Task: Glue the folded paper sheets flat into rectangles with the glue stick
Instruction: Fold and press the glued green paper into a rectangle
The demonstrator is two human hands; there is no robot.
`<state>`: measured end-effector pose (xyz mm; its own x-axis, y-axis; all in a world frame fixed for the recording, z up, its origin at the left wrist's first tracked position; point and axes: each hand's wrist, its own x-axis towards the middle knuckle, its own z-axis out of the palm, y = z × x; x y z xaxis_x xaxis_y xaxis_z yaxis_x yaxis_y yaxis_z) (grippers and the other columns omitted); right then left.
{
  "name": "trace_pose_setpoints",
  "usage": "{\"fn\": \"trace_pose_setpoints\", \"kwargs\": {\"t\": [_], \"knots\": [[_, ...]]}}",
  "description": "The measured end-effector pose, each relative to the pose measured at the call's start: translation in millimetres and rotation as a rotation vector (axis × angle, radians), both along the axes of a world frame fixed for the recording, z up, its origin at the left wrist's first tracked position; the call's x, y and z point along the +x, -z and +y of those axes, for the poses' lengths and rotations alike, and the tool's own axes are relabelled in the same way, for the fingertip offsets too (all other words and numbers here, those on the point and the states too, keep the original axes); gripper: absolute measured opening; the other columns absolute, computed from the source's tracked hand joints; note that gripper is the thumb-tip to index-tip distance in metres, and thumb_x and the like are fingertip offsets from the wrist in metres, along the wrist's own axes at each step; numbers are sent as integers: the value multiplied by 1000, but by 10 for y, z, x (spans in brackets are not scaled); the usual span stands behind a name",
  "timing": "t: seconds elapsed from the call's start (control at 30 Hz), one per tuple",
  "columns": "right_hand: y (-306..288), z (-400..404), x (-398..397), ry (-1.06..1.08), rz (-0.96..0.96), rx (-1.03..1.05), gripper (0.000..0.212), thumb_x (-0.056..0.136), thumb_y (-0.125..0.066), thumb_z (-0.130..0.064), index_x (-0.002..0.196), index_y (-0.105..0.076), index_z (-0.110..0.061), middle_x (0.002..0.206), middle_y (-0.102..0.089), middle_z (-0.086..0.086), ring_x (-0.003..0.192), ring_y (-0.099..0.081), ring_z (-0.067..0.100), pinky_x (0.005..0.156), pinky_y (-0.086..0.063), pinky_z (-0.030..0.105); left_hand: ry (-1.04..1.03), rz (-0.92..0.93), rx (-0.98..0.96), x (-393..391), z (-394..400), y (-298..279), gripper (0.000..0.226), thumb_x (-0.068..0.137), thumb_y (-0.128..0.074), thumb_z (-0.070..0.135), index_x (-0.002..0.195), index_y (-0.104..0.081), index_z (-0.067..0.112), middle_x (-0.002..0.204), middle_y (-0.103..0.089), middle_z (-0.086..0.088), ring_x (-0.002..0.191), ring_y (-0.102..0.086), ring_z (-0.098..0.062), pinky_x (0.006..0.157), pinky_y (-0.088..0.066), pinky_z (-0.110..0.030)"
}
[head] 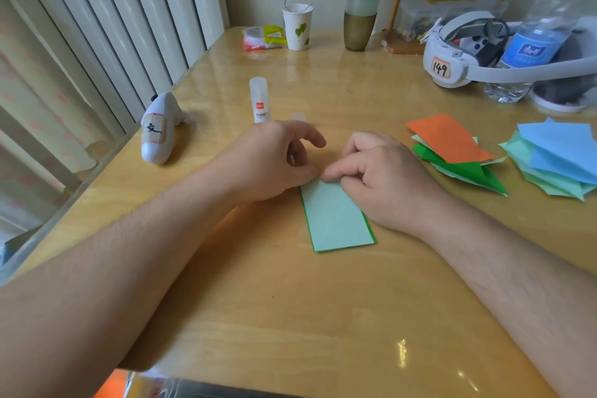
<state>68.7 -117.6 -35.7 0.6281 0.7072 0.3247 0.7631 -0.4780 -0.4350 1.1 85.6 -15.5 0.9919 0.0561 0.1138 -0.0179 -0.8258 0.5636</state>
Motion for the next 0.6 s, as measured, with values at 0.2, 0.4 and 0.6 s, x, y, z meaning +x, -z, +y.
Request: {"fn": "trace_pose_setpoints", "kwargs": {"t": [0.2, 0.4, 0.6], "knots": [[-41, -116, 71, 21, -45, -97, 40, 94, -59, -13, 104, -81, -45, 88, -53, -16, 94, -47, 16, 89, -48, 49, 38, 150, -34, -47, 128, -90, 39, 88, -80, 31, 120, -64, 48, 92, -70, 17, 83, -61, 3, 81, -50, -19], [-49, -161, 91, 62, -122, -51, 42, 86, -47, -16, 99, -83, -33, 88, -61, -9, 91, -53, 23, 87, -51, 48, 26, 162, -43, -51, 110, -91, 34, 92, -68, 21, 116, -67, 45, 94, -70, 17, 86, -60, 2, 81, -48, -18], [-43, -200, 81, 34, -150, -37, 49, 85, -44, -13, 102, -83, -36, 88, -59, -8, 89, -51, 23, 82, -52, 46, 30, 114, -30, -38, 55, -62, 28, 93, -70, 27, 116, -66, 43, 93, -70, 15, 85, -59, 2, 73, -48, -14]]}}
